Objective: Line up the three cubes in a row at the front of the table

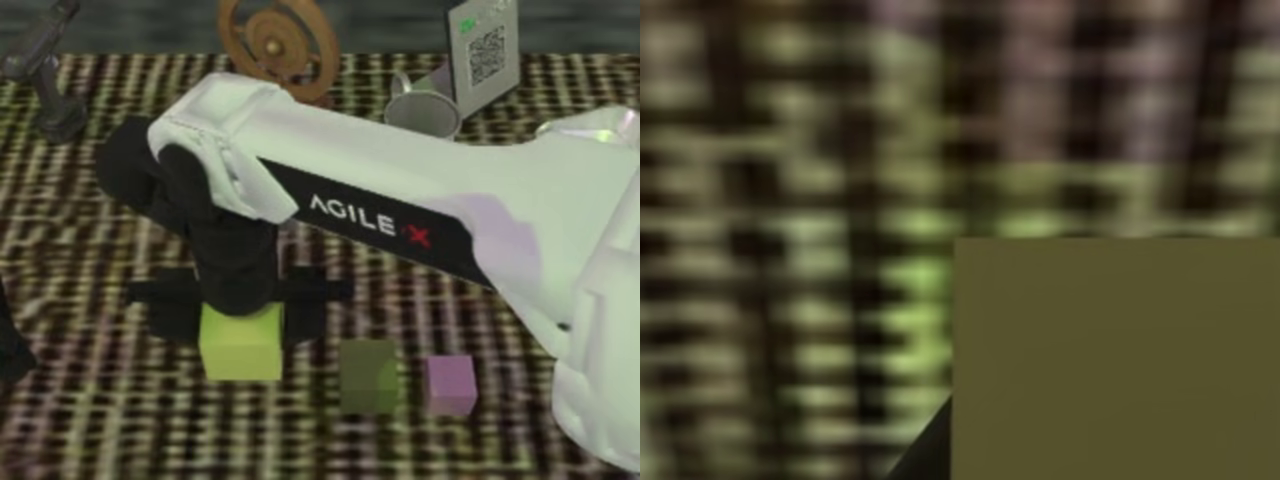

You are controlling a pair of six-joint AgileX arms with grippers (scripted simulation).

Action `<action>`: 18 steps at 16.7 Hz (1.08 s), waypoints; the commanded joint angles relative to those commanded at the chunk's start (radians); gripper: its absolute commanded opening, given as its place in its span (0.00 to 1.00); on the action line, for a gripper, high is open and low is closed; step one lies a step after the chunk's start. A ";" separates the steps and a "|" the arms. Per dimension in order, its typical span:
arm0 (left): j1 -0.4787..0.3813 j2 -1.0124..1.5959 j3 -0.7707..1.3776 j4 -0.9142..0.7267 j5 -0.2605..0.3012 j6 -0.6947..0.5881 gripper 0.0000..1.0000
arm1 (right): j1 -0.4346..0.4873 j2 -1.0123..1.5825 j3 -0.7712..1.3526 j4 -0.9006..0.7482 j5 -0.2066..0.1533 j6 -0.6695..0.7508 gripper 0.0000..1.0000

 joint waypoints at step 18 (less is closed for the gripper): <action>0.000 0.000 0.000 0.000 0.000 0.000 1.00 | 0.019 0.048 -0.184 0.236 0.001 0.021 0.00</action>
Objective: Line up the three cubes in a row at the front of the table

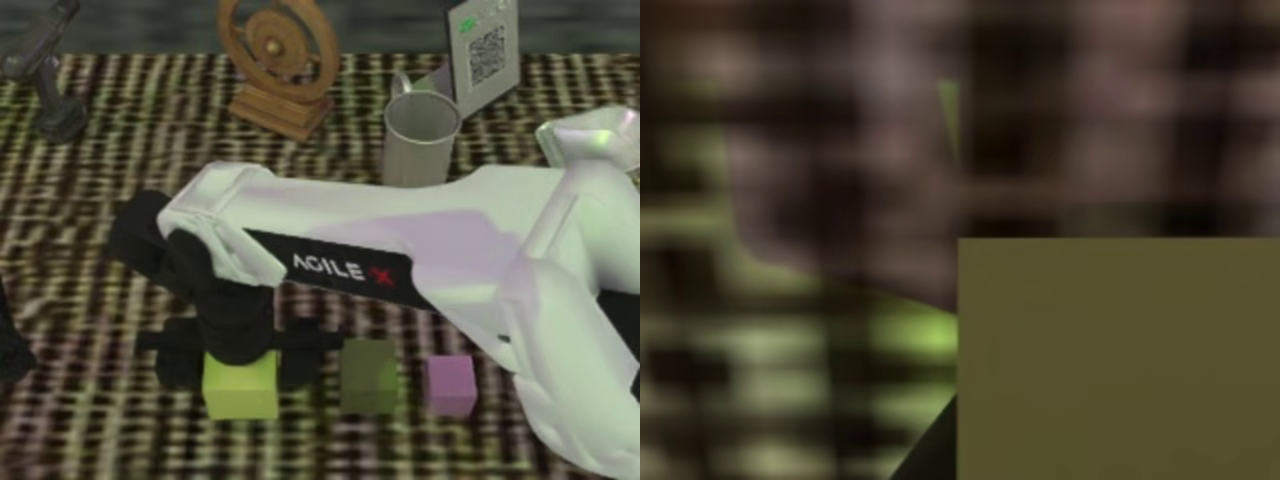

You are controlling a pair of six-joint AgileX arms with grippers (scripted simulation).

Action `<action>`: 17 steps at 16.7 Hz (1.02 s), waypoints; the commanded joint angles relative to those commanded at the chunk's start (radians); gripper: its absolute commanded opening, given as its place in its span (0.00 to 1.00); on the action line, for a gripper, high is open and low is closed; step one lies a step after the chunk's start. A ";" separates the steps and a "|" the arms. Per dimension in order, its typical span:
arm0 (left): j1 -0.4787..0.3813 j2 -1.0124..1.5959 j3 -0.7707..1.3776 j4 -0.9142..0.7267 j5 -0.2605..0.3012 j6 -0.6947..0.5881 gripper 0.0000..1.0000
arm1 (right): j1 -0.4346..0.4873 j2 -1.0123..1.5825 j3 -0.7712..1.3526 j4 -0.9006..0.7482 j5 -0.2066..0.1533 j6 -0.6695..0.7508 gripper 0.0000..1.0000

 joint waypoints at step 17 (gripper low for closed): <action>0.000 0.000 0.000 0.000 0.000 0.000 1.00 | 0.000 0.000 0.000 0.000 0.000 0.000 1.00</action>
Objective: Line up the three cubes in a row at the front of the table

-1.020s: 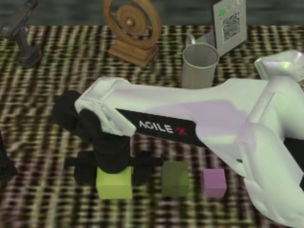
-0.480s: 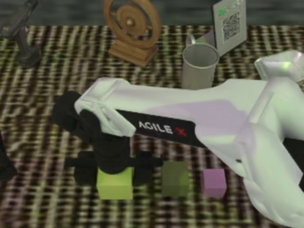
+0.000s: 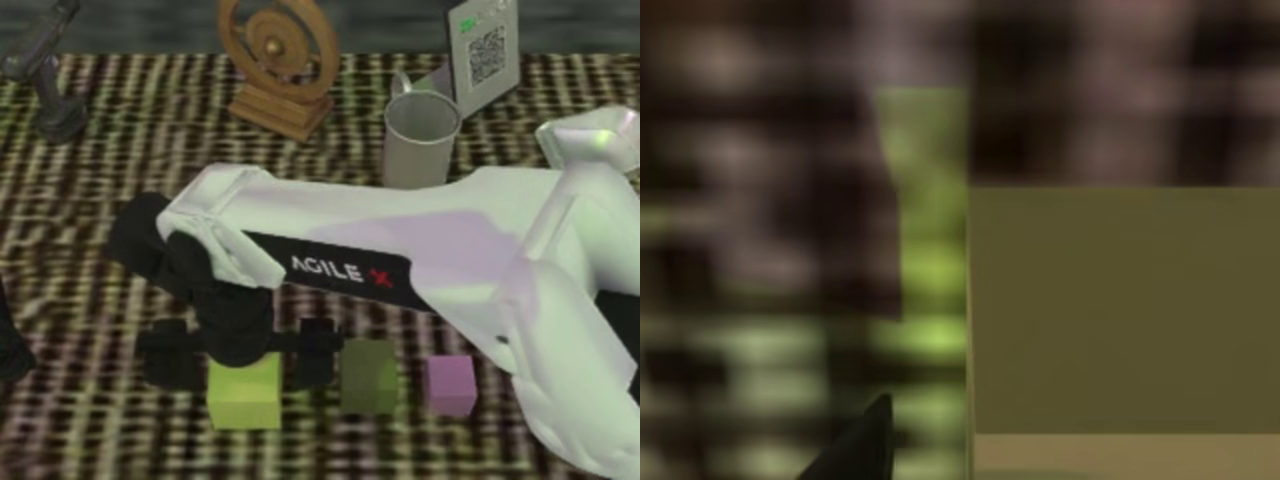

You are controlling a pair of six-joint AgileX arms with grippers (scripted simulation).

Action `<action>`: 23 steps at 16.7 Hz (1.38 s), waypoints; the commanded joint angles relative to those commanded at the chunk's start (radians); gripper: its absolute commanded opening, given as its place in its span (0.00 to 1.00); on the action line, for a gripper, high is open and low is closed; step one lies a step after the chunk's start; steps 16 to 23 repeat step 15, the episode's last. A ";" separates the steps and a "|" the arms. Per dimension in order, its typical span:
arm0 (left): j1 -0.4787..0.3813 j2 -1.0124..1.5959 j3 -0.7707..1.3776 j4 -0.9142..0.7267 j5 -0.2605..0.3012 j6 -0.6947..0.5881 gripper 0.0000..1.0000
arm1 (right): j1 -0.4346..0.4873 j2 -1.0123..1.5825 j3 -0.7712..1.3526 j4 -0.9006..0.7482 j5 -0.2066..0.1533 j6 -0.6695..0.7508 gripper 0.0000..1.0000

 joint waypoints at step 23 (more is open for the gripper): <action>0.000 0.000 0.000 0.000 0.000 0.000 1.00 | 0.008 -0.041 0.205 -0.246 -0.001 0.000 1.00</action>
